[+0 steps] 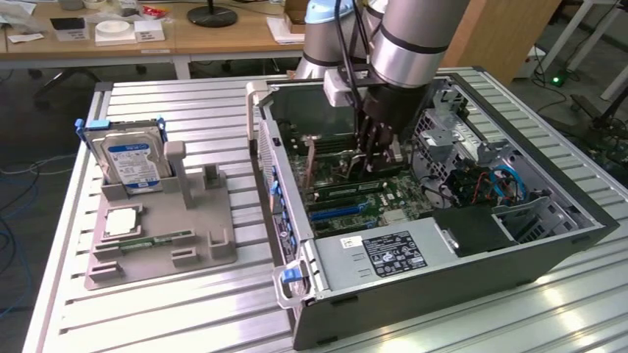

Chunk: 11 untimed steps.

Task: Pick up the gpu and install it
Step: 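Insert the gpu into the slot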

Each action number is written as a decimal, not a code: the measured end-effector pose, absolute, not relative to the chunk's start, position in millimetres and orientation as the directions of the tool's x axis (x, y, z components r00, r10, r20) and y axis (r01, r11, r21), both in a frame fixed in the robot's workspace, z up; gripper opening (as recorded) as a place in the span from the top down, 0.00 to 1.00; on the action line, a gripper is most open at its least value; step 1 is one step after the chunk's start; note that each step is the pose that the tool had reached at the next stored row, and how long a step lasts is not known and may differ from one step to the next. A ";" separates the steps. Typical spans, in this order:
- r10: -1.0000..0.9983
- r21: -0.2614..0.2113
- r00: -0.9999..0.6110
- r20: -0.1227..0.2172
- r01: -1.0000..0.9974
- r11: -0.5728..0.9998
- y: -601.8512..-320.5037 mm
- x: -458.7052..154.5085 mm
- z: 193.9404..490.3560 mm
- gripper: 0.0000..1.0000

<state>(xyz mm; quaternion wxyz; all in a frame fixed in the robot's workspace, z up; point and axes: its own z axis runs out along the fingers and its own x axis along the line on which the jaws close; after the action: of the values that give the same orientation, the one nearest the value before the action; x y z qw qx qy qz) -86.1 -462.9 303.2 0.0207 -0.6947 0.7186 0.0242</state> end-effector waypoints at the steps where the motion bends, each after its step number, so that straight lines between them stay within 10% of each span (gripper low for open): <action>1: -0.997 0.006 -0.034 -0.063 -0.999 0.034 -463.1 -86.4 301.8 0.73; 11: -0.997 0.016 -0.035 -0.063 -0.999 0.034 -466.9 -87.0 291.5 0.73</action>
<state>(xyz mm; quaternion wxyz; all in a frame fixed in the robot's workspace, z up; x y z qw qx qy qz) -87.0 -466.9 291.5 0.0171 -0.6945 0.7188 0.0277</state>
